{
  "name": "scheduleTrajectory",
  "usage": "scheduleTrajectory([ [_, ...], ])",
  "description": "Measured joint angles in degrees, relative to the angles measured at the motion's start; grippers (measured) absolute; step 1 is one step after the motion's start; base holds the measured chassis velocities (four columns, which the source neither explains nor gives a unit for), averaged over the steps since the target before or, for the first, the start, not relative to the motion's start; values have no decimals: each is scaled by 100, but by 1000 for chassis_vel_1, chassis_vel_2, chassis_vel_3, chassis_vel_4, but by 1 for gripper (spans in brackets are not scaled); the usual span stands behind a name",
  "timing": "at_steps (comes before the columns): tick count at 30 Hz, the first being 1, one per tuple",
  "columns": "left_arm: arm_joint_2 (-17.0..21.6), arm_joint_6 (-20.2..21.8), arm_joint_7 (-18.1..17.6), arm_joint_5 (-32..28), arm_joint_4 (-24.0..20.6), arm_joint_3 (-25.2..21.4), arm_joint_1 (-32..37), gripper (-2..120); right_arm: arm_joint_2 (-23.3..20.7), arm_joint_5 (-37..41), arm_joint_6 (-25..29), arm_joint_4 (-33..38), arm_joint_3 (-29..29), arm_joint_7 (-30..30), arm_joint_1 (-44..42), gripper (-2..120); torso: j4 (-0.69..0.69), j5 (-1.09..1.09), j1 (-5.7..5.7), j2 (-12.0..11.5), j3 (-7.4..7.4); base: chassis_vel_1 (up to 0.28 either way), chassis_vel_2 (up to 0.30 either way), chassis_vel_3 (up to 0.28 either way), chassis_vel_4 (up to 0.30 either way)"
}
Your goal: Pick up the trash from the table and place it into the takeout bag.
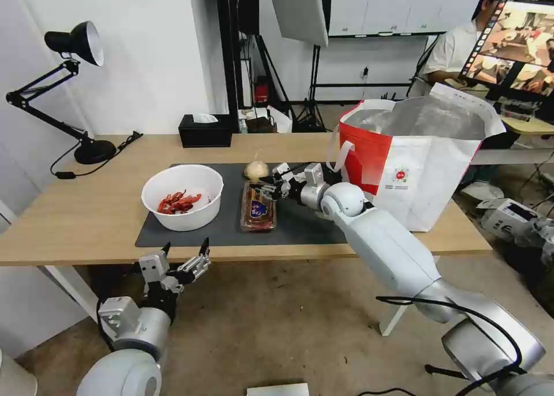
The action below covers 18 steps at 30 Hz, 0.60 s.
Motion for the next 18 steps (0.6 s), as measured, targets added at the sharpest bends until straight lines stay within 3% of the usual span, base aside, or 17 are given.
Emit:
scheduleTrajectory([
  [3, 133, -2, 50, -171, 113, 71, -105, 100, 1, -13, 0, -19, -11, 8, 0, 12, 0, 0, 0, 0, 0, 0, 0, 0, 0],
  [5, 426, -23, 119, -506, 262, 133, -282, 100, -17, -15, 0, -31, -16, 12, -4, 1, 0, 0, 0, 0, 0, 0, 0, 0, 0],
  [7, 567, -40, 141, -694, 331, 149, -377, 100, -28, -15, 1, -31, -23, 12, -6, 0, 0, 0, 0, 0, 0, 0, 0, 0, 0],
  [14, 1665, -153, 228, -1703, 911, 355, -1221, 100, -54, -25, 1, -44, -57, 11, -32, 0, 0, -1, 0, 0, 0, 0, 0, 0, 0],
  [15, 1665, -153, 228, -1703, 911, 355, -1221, 100, -54, -25, 1, -44, -57, 11, -32, 0, 0, -1, 0, 0, 0, 0, 0, 0, 0],
  [18, 2202, 22, 83, -2406, 1168, 550, -1689, 100, -32, -22, 1, -53, -56, 16, -74, 0, -1, 0, 0, 0, 0, 0, 0, 0, 0],
])
